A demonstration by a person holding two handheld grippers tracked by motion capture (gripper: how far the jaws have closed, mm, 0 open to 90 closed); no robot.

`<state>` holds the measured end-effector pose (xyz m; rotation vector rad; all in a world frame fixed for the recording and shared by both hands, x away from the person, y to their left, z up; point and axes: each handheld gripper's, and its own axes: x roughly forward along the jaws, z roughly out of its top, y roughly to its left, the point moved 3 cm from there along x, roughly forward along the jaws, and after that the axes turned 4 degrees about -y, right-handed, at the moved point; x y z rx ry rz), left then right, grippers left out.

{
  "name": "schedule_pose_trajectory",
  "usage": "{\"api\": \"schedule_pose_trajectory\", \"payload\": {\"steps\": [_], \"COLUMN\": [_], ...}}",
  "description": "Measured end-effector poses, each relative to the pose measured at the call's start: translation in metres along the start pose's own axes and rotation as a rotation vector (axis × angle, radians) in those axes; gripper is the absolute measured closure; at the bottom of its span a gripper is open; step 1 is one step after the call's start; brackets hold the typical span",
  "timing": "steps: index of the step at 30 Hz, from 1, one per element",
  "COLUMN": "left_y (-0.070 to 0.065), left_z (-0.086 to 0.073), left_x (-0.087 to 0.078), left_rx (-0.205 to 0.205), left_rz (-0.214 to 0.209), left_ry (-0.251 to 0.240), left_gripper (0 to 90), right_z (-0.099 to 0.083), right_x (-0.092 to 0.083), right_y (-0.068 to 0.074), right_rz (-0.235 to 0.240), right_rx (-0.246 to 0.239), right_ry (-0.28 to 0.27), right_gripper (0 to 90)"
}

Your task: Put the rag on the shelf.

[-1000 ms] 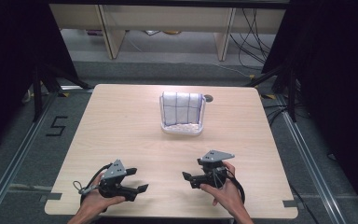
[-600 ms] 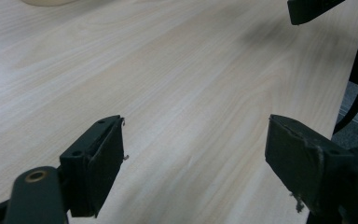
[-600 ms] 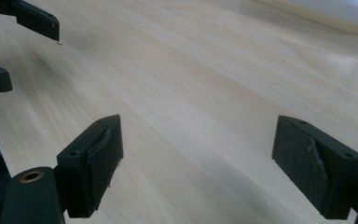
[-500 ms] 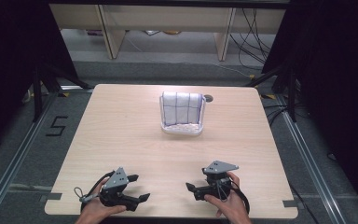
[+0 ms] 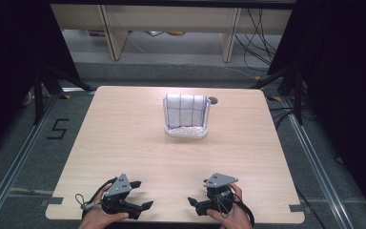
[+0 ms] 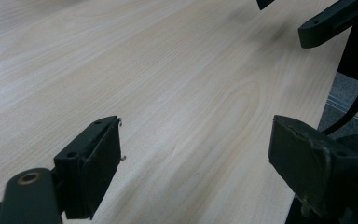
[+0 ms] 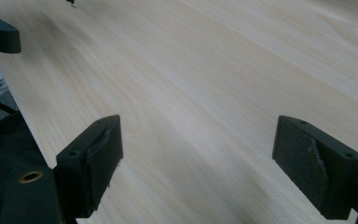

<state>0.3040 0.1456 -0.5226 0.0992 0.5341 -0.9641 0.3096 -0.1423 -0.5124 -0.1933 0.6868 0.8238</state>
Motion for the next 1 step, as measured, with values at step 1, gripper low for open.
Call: {"api": "schedule_pose_trajectory", "payload": {"steps": [1], "left_y": [0.0001], "left_z": [-0.0001], "left_x": [0.0000], "left_rx": [0.001], "left_rz": [-0.001], "left_ry": [0.000], "left_gripper": [16.4], "right_z": [0.0001], "right_x": [-0.0001], "right_y": [-0.0002], "right_rz": [0.000], "right_rx": [0.005], "right_ry": [-0.001], "right_gripper": [16.9]}}
